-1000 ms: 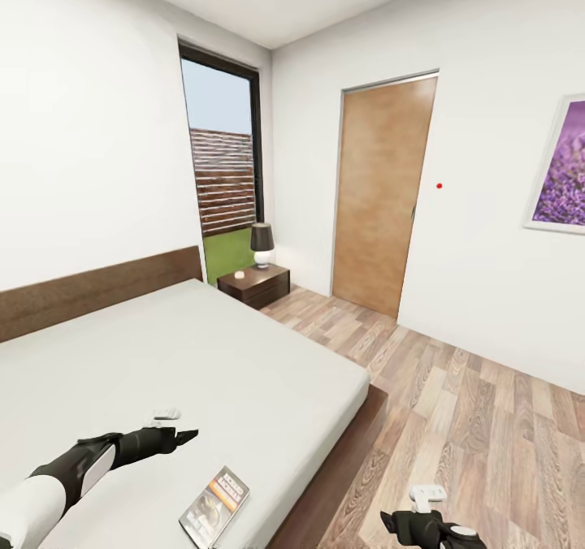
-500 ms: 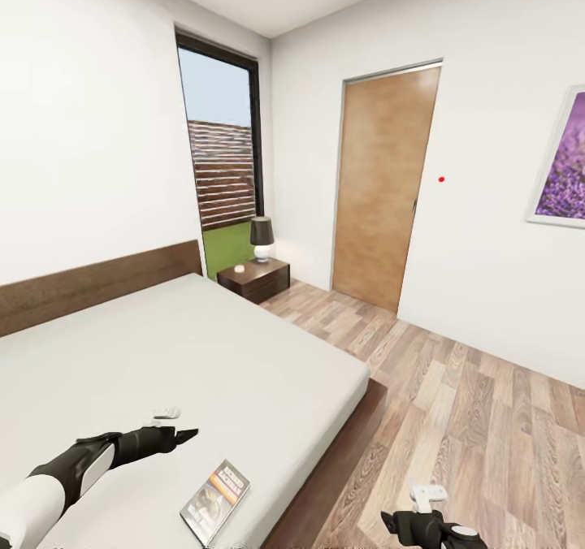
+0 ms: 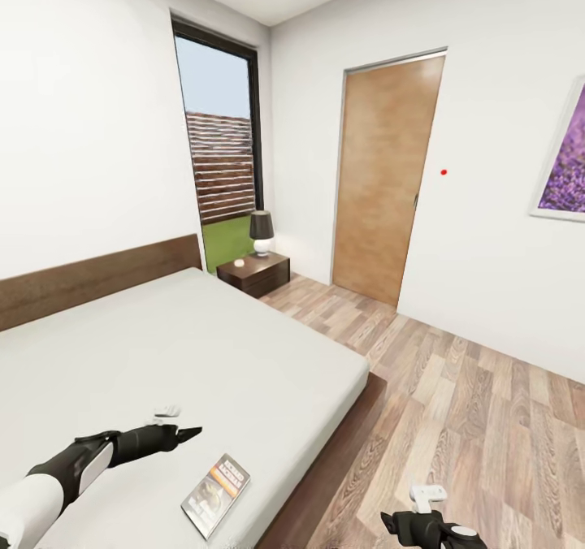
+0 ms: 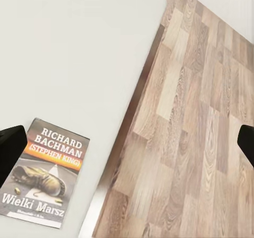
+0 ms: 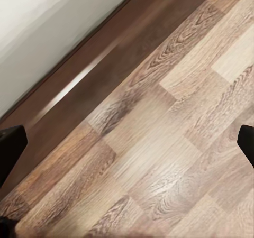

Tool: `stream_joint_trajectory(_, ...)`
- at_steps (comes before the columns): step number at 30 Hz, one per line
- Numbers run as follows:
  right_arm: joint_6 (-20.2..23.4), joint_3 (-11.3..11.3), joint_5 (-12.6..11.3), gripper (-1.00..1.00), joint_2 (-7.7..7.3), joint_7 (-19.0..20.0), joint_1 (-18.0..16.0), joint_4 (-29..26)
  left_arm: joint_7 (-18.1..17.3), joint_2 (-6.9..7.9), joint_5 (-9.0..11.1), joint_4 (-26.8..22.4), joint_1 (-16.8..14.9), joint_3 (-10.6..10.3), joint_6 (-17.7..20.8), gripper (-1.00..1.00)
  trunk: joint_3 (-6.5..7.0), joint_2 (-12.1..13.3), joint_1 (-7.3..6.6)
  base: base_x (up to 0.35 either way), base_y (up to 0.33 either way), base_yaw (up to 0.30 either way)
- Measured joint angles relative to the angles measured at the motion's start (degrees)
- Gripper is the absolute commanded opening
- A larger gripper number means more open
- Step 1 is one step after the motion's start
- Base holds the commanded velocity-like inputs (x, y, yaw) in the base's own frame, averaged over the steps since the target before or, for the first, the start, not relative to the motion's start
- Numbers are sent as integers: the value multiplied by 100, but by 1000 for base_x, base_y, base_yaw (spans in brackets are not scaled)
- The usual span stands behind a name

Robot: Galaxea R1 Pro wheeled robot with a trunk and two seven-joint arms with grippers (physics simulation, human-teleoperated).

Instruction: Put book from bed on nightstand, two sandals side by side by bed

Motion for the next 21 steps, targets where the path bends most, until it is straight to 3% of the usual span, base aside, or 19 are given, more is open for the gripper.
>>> stream_joint_trajectory(8,-4,3,4,100,5,1,2,2,-44,21,3,-88,-2,3,6,100,-74,1,0,0,0,0)
stream_joint_trajectory(21,-6,12,9,100,16,-5,4,10,-29,193,25,-107,1,16,28,100,-185,9,-2,0,0,0)
